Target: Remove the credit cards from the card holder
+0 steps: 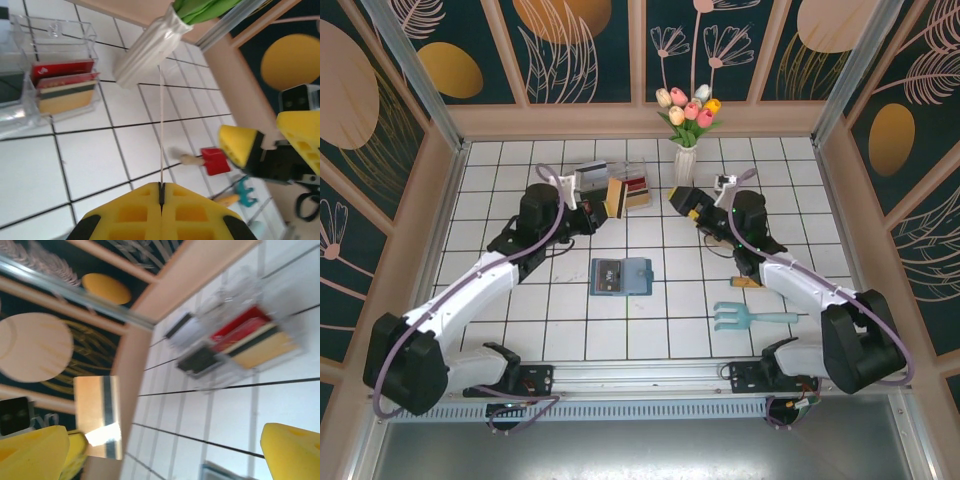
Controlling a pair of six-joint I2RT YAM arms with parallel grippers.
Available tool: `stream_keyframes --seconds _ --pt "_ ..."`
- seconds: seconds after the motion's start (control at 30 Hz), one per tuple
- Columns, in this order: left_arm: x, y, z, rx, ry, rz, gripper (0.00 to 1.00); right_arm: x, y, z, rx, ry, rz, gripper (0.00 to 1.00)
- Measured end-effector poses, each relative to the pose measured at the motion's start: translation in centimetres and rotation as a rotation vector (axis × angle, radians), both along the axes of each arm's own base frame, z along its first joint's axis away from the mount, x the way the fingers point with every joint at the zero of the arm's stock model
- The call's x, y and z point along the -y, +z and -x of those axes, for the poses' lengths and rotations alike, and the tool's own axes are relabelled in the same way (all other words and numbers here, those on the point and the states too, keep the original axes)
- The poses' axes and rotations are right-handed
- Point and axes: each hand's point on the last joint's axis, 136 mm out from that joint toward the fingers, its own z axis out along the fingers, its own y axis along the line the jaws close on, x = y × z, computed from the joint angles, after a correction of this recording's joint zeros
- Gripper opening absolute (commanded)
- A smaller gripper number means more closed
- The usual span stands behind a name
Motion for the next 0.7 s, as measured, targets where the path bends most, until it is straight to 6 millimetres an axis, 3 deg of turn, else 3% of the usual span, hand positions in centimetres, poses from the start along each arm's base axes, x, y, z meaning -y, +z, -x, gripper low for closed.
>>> stream_keyframes --seconds 0.17,0.37,0.7 --pt "0.6 -1.4 -3.5 0.062 -0.031 -0.201 0.00 2.8 -3.0 -0.7 -0.028 -0.052 0.090 0.99" --pt "1.2 -2.5 -6.7 0.221 -0.126 -0.432 0.00 4.7 -6.3 -0.3 -0.063 -0.066 0.152 0.99" --pt "3.0 -6.4 -10.0 0.437 -0.431 -0.779 0.00 5.0 -8.9 0.9 -0.084 -0.033 0.188 0.99"
